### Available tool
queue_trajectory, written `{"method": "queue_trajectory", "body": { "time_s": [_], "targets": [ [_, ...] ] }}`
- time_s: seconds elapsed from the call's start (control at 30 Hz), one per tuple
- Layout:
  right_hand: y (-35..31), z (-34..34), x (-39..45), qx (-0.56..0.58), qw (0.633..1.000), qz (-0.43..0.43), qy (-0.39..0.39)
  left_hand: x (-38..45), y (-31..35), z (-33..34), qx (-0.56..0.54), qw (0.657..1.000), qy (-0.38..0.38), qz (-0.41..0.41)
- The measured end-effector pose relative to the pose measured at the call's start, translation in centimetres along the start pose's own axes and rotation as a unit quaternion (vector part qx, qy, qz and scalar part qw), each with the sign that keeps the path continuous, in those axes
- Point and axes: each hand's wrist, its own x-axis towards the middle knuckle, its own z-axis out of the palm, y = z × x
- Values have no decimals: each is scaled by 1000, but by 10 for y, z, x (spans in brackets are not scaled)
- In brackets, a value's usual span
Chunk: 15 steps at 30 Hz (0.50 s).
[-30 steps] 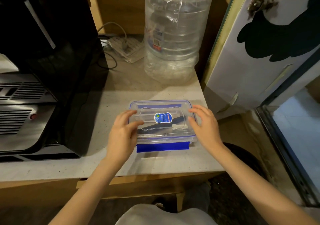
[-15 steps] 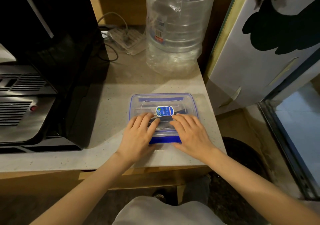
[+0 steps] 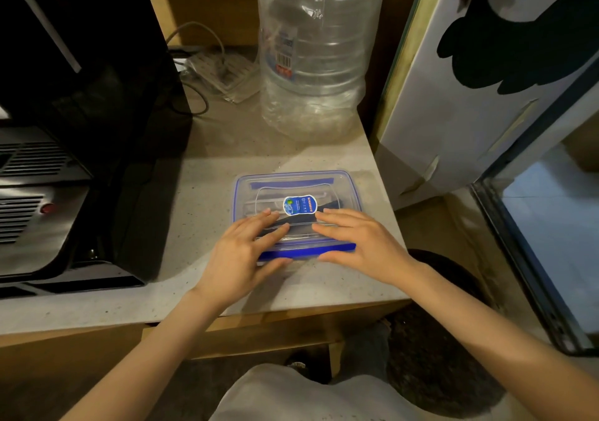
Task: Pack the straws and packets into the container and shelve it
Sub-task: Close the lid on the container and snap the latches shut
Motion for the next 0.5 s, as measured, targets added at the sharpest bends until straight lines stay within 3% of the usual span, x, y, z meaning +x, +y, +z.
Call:
{"method": "queue_trajectory", "body": {
  "time_s": [0.33,0.5],
  "targets": [
    [3,3,0,80,997,13,-12,2,-2,-3,-16,1000,-5,7],
    [7,-1,14,170,983,42,52,16,-6,-13,-55,998,-4,-22]
  ]
}}
